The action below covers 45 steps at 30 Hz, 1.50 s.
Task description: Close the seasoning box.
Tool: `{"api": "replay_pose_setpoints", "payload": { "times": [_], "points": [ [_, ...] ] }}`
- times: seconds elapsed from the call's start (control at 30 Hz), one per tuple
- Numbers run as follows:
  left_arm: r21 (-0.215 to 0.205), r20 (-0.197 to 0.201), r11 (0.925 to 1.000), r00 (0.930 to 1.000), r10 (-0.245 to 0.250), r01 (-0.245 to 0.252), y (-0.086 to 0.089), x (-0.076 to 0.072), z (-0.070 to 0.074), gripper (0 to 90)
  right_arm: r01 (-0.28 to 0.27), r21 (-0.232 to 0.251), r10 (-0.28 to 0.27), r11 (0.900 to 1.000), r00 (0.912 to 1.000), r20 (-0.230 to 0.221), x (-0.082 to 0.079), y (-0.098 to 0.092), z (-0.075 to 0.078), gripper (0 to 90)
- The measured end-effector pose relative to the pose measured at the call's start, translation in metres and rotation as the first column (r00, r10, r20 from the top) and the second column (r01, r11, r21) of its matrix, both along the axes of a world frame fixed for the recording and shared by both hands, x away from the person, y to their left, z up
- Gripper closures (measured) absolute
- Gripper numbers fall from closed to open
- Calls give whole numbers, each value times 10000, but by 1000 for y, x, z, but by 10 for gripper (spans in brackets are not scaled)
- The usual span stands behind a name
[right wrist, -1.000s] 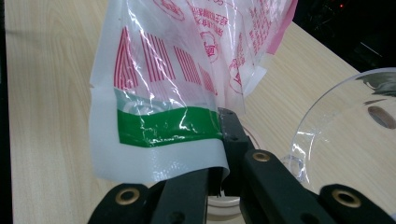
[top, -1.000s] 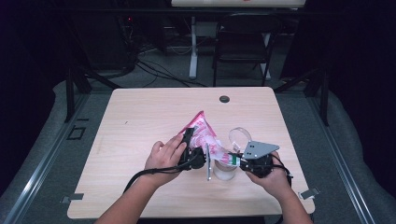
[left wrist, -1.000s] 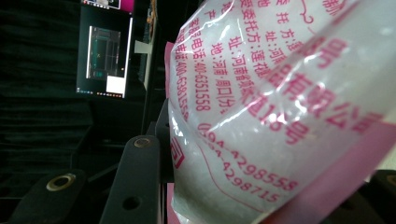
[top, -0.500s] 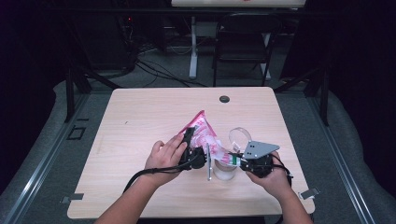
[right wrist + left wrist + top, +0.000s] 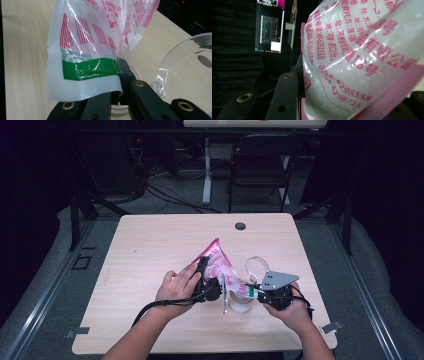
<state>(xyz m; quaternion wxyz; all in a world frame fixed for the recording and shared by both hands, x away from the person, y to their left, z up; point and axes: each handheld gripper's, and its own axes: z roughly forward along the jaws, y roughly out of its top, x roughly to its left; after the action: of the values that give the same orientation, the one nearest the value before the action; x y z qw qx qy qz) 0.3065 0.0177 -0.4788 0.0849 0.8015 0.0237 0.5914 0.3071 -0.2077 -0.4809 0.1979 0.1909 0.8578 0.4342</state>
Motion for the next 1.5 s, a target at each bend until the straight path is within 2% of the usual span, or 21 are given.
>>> {"api": "replay_pose_setpoints", "payload": {
  "times": [0.43,0.47,0.6,0.73,1.5],
  "points": [
    [206,41,9998,10000,-43,42,-1,0,2,638,-17,-39,17,10000,10000,-1,0,-1,0,900],
    [146,135,9998,9998,-126,124,-1,0,2,638,2,-35,-2,10000,10000,5,0,-1,0,900],
    [143,24,9999,10000,-60,60,-2,0,3,638,18,-34,-18,10000,10000,17,0,-1,0,900],
    [220,122,9997,9998,-142,139,-1,0,3,638,4,-36,-4,10000,10000,6,0,-1,0,900],
    [372,136,9992,9998,-123,118,-4,0,5,639,44,-42,-44,10000,10000,4,1,-2,0,900]
  ]
}}
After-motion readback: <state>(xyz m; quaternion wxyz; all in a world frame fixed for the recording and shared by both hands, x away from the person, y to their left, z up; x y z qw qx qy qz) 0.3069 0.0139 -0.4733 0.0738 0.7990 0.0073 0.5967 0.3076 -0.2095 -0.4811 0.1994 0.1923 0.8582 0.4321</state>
